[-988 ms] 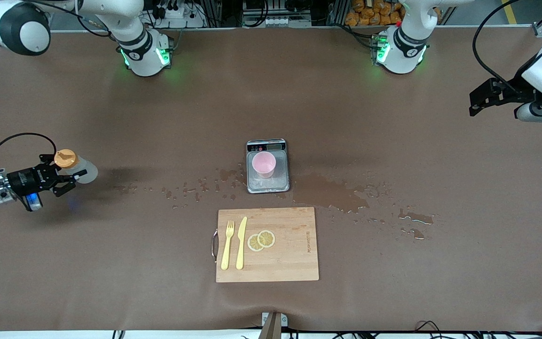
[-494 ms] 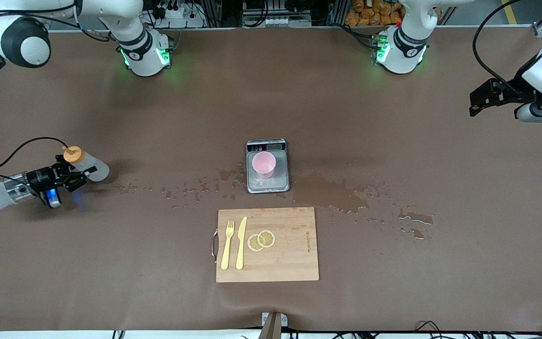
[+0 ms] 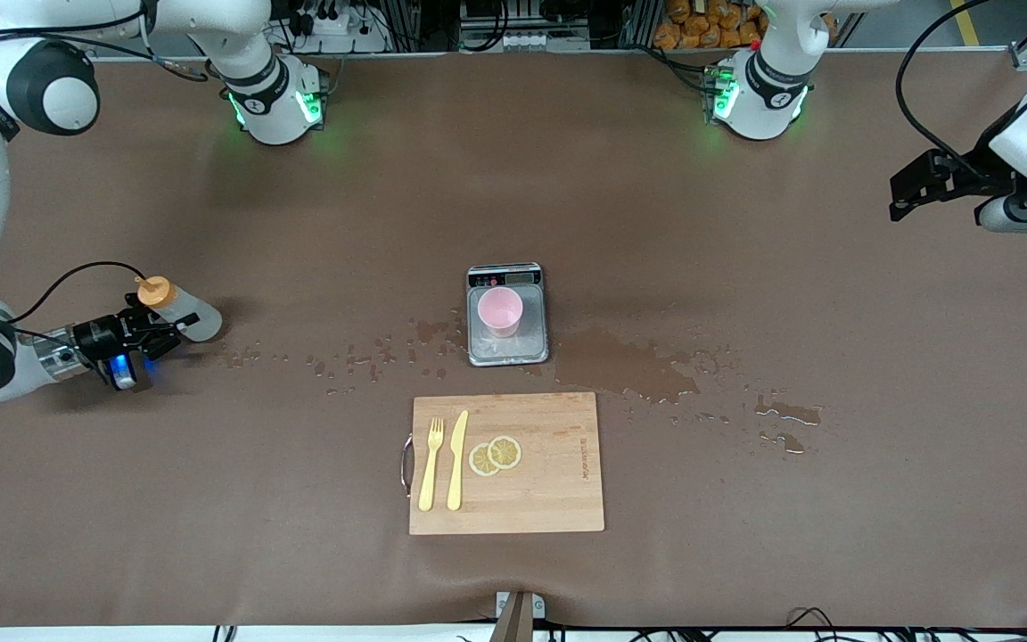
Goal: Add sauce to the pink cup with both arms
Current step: 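Set the bottle upright on the table and open the right gripper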
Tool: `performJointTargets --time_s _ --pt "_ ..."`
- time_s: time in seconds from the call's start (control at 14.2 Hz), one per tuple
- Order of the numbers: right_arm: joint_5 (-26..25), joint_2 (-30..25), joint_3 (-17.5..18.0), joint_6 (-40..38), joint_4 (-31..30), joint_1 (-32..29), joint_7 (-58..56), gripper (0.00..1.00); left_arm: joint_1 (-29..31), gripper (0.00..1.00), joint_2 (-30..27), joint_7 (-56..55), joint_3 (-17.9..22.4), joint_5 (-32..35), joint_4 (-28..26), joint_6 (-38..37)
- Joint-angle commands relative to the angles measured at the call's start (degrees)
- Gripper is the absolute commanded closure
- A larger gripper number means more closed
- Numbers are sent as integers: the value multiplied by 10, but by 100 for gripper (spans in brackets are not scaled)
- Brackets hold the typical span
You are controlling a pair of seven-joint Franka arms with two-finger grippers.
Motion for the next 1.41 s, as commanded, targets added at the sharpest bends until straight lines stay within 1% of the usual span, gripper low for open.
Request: performJointTargets --time_s 0.0,0.07,0.42,0.56,0.85,0.99,1.13,1.27,1.34 --pt "11 -6 9 -3 -8 -14 -4 27 4 0 1 2 -1 -5 6 -2" --pt "10 -6 9 -3 -6 -13 -4 0 4 0 3 2 -1 -5 6 -2" --pt "1 -16 6 -4 10 -9 9 0 4 0 6 2 -1 -6 6 -2" --pt "-22 -30 8 -4 25 8 63 0 3 0 6 2 -1 -4 6 -2" --pt "-40 -55 10 -16 60 41 165 0 4 0 7 2 -1 -4 6 -2" --pt "-47 -67 9 -29 76 56 191 0 4 0 6 2 -1 -4 6 -2" --pt "-49 -67 9 -53 104 67 229 0 4 0 8 3 -1 -4 6 -2" --pt "-51 -75 9 -59 114 76 250 0 4 0 8 2 -1 -4 6 -2" --pt "-62 -82 9 -59 116 81 251 0 4 0 8 2 -1 -4 6 -2"
